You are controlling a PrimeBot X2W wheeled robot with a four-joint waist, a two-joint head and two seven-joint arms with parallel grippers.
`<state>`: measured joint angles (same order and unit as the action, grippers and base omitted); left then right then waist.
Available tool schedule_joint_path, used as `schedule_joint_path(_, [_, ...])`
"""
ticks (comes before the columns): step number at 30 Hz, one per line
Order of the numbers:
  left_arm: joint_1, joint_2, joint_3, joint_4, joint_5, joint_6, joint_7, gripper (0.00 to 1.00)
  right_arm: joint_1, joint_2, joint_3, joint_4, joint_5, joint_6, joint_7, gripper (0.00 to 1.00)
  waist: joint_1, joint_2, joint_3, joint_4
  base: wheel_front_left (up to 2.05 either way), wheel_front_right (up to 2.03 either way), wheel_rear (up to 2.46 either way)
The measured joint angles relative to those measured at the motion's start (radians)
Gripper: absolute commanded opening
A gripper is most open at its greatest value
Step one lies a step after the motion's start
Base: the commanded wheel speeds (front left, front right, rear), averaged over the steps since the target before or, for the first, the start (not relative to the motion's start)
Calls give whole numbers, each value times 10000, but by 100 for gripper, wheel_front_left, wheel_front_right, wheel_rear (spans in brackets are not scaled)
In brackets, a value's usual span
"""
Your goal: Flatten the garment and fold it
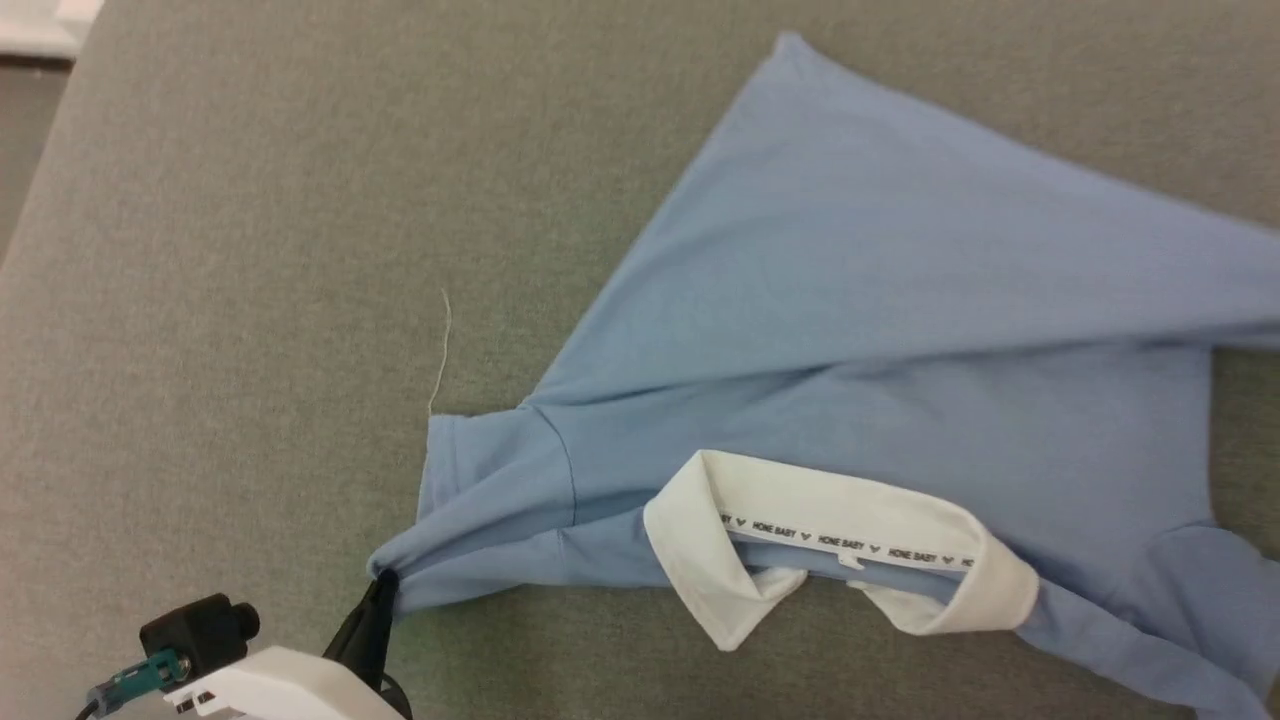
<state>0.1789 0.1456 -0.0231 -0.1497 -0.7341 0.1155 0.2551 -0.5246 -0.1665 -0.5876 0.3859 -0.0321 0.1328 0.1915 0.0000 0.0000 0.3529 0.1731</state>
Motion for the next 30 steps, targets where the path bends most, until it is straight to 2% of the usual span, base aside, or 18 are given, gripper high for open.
schedule_joint_path(5, [294, 107, 42, -203, 0, 104, 176, 0, 1663, 552, -736, -905, 21, 0, 1331, 0, -2, 0, -776, -411, 0, 0, 0])
schedule_joint_path(10, [506, 153, 44, -359, -15, 188, 272, 0, 2768, 965, -1074, -1258, 150, 0, 2865, 0, -2, 0, -1297, -910, 0, 0, 0])
schedule_joint_path(17, [616, 182, 31, -546, -25, 272, 362, 0, 3558, 1122, -1175, -1202, 226, 0, 5260, 0, -2, 0, -1714, -1445, 0, 0, 0])
schedule_joint_path(21, [616, 190, -8, -585, -38, 274, 366, 0, 3700, 1124, -1030, -1317, 443, 0, 5735, 0, -1, 0, -1797, -1585, 0, 0, 0])
schedule_joint_path(22, [616, 190, -19, -587, -42, 274, 368, 0, 3716, 1124, -961, -1346, 504, 0, 5722, 7, -1, 0, -1793, -1588, 0, 0, 0])
schedule_joint_path(24, [616, 190, -31, -585, -52, 272, 397, 0, 3752, 1126, -775, -1484, 627, -2, 5434, 51, 0, 0, -1778, -1579, 0, 0, 0])
schedule_joint_path(25, [616, 190, -35, -583, -54, 272, 399, 0, 3753, 1129, -675, -1572, 673, 0, 5175, 100, 1, 0, -1772, -1572, 0, 0, 0])
schedule_joint_path(30, [611, 190, -54, -558, -69, 270, 399, 0, 3564, 1087, 128, -2157, 872, -12, 2976, 100, 1, 0, -1744, -1522, 0, 0, 0])
